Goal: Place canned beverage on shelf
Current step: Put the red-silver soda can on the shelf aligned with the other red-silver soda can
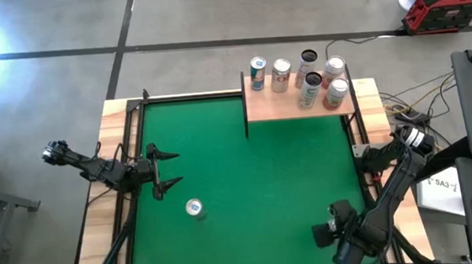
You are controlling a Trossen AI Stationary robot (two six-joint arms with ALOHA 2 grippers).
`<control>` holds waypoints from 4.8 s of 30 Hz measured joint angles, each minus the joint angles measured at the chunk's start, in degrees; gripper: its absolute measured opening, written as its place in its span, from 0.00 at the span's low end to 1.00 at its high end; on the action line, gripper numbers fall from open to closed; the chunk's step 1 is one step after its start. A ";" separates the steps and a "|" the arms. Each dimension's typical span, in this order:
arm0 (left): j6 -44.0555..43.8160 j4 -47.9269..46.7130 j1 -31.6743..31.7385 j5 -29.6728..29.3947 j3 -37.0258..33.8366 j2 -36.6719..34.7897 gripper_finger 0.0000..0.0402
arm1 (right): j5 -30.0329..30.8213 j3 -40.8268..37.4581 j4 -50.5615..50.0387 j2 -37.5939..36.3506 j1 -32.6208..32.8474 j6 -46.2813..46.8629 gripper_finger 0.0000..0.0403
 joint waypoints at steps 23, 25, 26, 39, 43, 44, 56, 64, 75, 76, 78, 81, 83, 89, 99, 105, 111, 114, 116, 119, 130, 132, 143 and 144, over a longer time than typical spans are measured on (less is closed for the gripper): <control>0.00 0.00 0.00 -0.02 0.00 0.00 0.90 | -6.56 1.60 -0.10 -0.33 -9.39 44.38 0.77; 0.00 0.02 0.00 -0.01 0.00 0.00 0.90 | -9.15 2.09 0.07 -0.33 -11.38 44.38 0.77; 0.00 0.01 0.00 -0.01 0.00 0.00 0.90 | -10.89 2.22 0.05 -0.32 -12.42 44.38 0.77; 0.00 0.01 0.00 0.00 0.00 0.00 0.90 | -10.37 2.29 -0.14 -0.28 -22.88 44.23 0.77; 0.00 0.00 0.00 0.00 0.00 0.00 0.90 | -9.73 2.29 -0.15 -0.28 -26.53 44.23 0.77; 0.00 0.00 0.00 -0.01 0.00 0.00 0.90 | -9.70 2.29 -0.19 -0.26 -27.56 44.23 0.77; 0.00 0.01 0.00 -0.01 0.00 0.00 0.90 | -6.46 2.23 -1.32 -0.24 -40.26 43.18 0.77; 0.00 0.01 0.00 0.00 0.00 0.00 0.90 | -5.75 2.05 -1.90 -0.24 -46.24 44.18 0.77; 0.00 0.00 0.00 -0.01 0.00 0.00 0.90 | -5.71 2.05 -1.94 -0.24 -54.96 41.80 0.77; 0.00 0.02 0.00 0.00 0.00 0.00 0.90 | -5.74 2.05 -1.97 -0.24 -55.69 41.39 0.77; 0.00 0.02 0.00 -0.02 0.00 0.00 0.90 | -5.72 2.01 -1.97 -0.24 -56.83 40.34 0.77; 0.00 0.01 0.00 -0.01 0.00 0.00 0.90 | -5.63 1.89 -1.96 -0.24 -58.30 39.61 0.77; 0.00 0.00 0.00 -0.02 0.00 0.00 0.90 | -5.71 1.75 -1.87 -0.24 -59.26 39.03 0.77; 0.00 0.02 0.00 0.00 0.00 0.00 0.90 | -5.63 0.27 -1.58 -0.24 -60.89 36.78 0.77; 0.00 0.01 0.00 -0.02 0.00 -0.01 0.90 | -5.49 -0.17 -1.42 -0.24 -61.02 32.47 0.77; 0.00 0.00 0.00 -0.02 0.00 0.00 0.90 | -4.53 -0.22 -1.31 -0.24 -61.02 27.85 0.77; 0.00 0.02 0.00 -0.02 0.00 0.00 0.90 | -4.17 -0.28 -0.25 -0.24 -61.02 24.18 0.84; 0.00 0.00 0.00 0.00 0.00 0.00 0.90 | -4.11 -0.28 0.29 -0.24 -61.02 22.91 0.89; 0.00 0.00 0.00 0.00 0.00 0.00 0.90 | -4.13 -0.28 0.29 -0.24 -61.00 21.44 0.91; 0.00 0.00 0.00 0.00 0.00 0.00 0.90 | -3.95 -0.28 0.25 -0.24 -60.93 18.78 0.92; 0.00 0.01 0.00 0.00 0.00 0.00 0.90 | 2.82 -0.26 0.13 -0.24 -60.93 -12.57 0.92; 0.00 0.00 0.00 -0.01 0.00 0.00 0.90 | 2.65 -0.26 0.11 -0.24 -60.89 -16.99 0.92; 0.00 0.01 0.00 -0.02 0.00 -0.02 0.90 | -0.17 -0.26 -0.39 -0.26 -60.89 -47.12 0.92; 0.00 0.00 0.00 0.00 0.00 0.00 0.90 | -0.04 -0.26 -0.39 -0.26 -60.93 -51.21 0.92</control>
